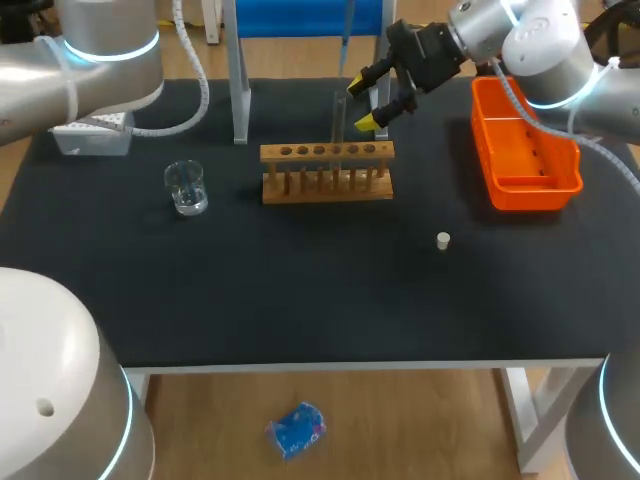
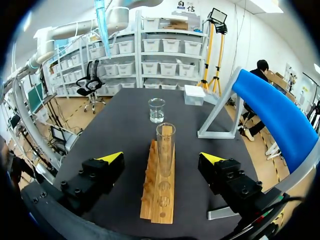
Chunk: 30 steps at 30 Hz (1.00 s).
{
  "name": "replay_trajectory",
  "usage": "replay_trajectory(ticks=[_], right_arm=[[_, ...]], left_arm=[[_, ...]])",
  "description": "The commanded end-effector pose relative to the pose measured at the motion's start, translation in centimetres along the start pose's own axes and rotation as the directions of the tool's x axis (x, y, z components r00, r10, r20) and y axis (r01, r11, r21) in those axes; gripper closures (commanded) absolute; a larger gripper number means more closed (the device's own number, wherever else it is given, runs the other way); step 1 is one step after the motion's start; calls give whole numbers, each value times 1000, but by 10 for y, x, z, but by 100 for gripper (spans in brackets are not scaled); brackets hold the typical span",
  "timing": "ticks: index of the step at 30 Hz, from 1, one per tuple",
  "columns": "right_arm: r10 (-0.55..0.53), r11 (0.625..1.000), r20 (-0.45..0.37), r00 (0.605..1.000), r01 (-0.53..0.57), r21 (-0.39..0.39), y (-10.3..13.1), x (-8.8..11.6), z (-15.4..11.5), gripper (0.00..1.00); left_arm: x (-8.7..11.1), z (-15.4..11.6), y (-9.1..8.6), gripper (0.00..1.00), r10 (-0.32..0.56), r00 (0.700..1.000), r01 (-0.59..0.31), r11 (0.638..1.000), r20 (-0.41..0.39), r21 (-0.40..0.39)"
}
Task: Invert the test tube, pick up the pipette, mount the tip to pipette, aspirate from beaker and dispense into the tube, eject the tip, return the pipette, and cap with the stopper.
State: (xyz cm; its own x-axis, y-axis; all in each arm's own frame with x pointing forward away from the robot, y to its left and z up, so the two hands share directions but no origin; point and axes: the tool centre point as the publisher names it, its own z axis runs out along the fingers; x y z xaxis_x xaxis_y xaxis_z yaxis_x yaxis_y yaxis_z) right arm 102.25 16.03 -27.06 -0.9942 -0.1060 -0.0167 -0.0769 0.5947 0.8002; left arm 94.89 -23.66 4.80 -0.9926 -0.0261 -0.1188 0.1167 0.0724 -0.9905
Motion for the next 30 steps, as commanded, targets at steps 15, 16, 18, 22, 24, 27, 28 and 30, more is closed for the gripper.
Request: replay_trajectory(ticks=[15,16,18,22,24,27,28,30], right_arm=[[0,1000,-4,1000,0,3,0,-1,-1,0],[0,1000,-4,1000,0,3,0,-1,-1,0],[0,1000,-4,1000,0,3,0,-1,-1,0],[0,1000,-4,1000,0,3,0,-1,-1,0],[0,1000,-4,1000,0,3,0,-1,-1,0],[0,1000,-4,1000,0,3,0,-1,-1,0],[0,1000,-4,1000,0,3,0,-1,-1,0],[0,1000,-4,1000,0,3,0,-1,-1,0]], left_arm=[[0,0,0,100,1,1000,-1,1000,0,0],[0,0,0,100,1,1000,-1,1000,0,0],[-5,1,6,100,4,1000,-4,1000,1,-9],[-16,2,17,100,2,1000,-2,1000,14,9],[-21,2,22,100,-1,1000,0,1000,20,13],[-28,4,30,100,-7,1000,7,1000,28,3],[-31,5,33,100,-11,1000,11,1000,29,7],[-35,5,38,100,-19,999,19,1000,34,13]])
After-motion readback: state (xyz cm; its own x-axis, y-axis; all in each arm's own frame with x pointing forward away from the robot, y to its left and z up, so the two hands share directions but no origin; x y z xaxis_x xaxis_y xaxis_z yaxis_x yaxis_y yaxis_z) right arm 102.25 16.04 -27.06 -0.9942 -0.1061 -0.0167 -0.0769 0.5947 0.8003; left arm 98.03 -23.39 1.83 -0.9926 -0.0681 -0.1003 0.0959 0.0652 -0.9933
